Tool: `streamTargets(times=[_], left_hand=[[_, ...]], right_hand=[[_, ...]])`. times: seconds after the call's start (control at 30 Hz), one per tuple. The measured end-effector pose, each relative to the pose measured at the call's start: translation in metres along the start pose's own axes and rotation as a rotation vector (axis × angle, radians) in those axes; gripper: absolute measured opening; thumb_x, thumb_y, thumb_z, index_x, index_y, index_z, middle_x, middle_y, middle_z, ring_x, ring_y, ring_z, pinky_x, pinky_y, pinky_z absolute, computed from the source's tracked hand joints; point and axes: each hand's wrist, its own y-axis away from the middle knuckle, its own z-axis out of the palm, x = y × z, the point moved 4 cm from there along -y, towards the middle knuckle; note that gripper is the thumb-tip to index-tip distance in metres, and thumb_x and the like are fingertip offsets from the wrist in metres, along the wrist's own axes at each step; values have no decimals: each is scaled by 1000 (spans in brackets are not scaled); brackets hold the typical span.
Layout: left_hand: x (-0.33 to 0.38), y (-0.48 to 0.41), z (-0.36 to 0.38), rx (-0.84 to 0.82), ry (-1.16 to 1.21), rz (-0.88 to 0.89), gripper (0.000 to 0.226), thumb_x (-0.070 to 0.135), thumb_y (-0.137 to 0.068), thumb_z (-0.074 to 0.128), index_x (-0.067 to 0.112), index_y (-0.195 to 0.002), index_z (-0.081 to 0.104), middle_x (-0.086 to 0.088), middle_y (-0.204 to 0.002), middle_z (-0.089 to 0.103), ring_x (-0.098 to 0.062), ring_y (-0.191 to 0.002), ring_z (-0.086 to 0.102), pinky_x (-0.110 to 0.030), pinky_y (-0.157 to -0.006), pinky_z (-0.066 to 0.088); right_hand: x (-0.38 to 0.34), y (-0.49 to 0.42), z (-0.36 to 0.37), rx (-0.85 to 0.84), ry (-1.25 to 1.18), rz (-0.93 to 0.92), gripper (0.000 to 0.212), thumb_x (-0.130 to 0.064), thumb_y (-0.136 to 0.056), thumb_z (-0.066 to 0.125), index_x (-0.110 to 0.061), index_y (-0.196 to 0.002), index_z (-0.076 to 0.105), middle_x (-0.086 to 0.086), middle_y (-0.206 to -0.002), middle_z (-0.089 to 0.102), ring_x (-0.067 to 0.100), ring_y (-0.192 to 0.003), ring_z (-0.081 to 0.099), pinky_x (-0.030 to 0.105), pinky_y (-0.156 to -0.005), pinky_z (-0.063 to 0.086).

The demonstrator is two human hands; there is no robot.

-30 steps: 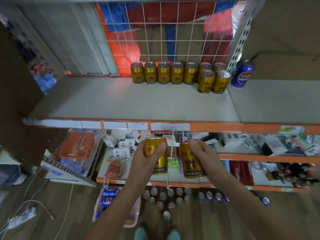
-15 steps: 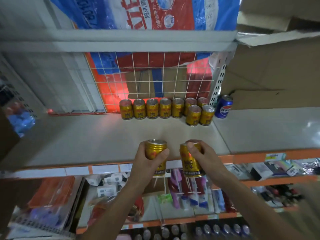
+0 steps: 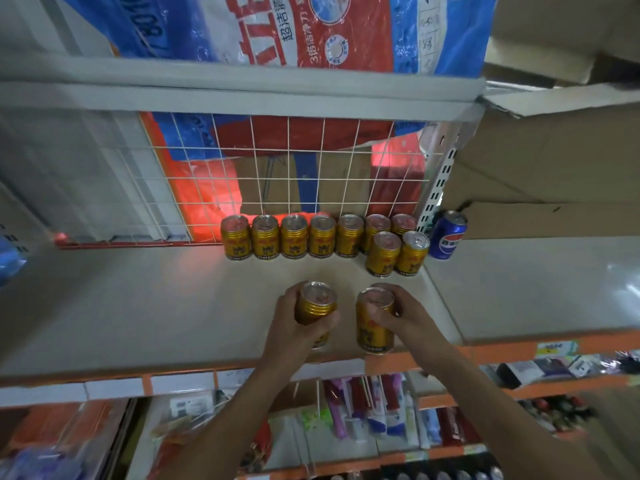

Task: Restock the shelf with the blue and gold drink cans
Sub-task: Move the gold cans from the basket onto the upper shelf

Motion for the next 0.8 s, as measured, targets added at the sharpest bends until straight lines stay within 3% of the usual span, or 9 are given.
streamTargets(times=[0.1, 0.2, 0.27, 0.4, 0.5, 0.6, 0.7, 0.8], left_hand=[[-4, -14, 8, 25, 0, 11, 75, 58, -58, 82, 38, -125, 56, 8, -124, 63, -1, -109, 63, -25, -92, 52], [-11, -23, 17, 66, -5, -4, 74, 52, -59, 85, 38, -126, 57, 9, -123, 66, -6, -110, 65, -24, -89, 55], [-19, -27, 23, 88, -22, -29, 73, 45, -61, 86, 39, -127, 56, 11, -123, 66, -11, -111, 66, -33, -89, 58], [-22, -28, 29, 115, -106, 13, 77, 40, -66, 84, 33, -136, 52, 11, -128, 64, -7, -113, 64, -45, -97, 54], [-25, -25, 28, 81, -166, 59, 90, 31, -70, 85, 26, -149, 41, -1, -140, 57, -14, -123, 59, -47, -104, 50], [-26, -21, 23, 73, -287, 91, 102, 25, -74, 89, 30, -156, 29, 0, -140, 44, -8, -121, 56, -46, -101, 52], [-18, -20, 19, 118, -447, 166, 99, 25, -77, 87, 32, -156, 28, 1, -134, 41, -16, -121, 53, -39, -97, 51], [-11, -21, 24, 79, -616, 268, 86, 32, -80, 82, 35, -152, 35, 0, -132, 44, -22, -122, 52, -41, -93, 54]], right_hand=[[4, -19, -10, -54, 11, -40, 53, -36, -76, 76, -20, -124, 62, -5, -115, 70, 5, -105, 65, 15, -81, 51], [12, -38, -20, -127, 34, -58, 52, -33, -78, 76, -22, -126, 61, -1, -119, 68, 11, -111, 63, 22, -91, 51], [20, -48, -26, -164, 67, -68, 52, -31, -79, 77, -27, -128, 59, 2, -125, 64, 12, -116, 61, 26, -96, 51], [28, -59, -35, -234, 173, -130, 57, -10, -91, 73, -25, -139, 47, 8, -139, 48, -3, -119, 53, 14, -93, 46], [30, -63, -43, -262, 246, -163, 62, -16, -95, 68, -24, -148, 39, 0, -143, 49, 10, -129, 51, 33, -106, 46], [28, -63, -44, -236, 450, -253, 60, -41, -97, 58, -29, -151, 36, -2, -148, 44, 20, -135, 45, 48, -110, 43], [19, -53, -39, -134, 610, -376, 66, -46, -90, 53, -21, -150, 42, 7, -151, 35, 27, -140, 36, 46, -109, 43], [9, -49, -32, -65, 772, -457, 81, -44, -78, 72, -15, -148, 45, 9, -148, 37, 32, -137, 39, 43, -101, 48]])
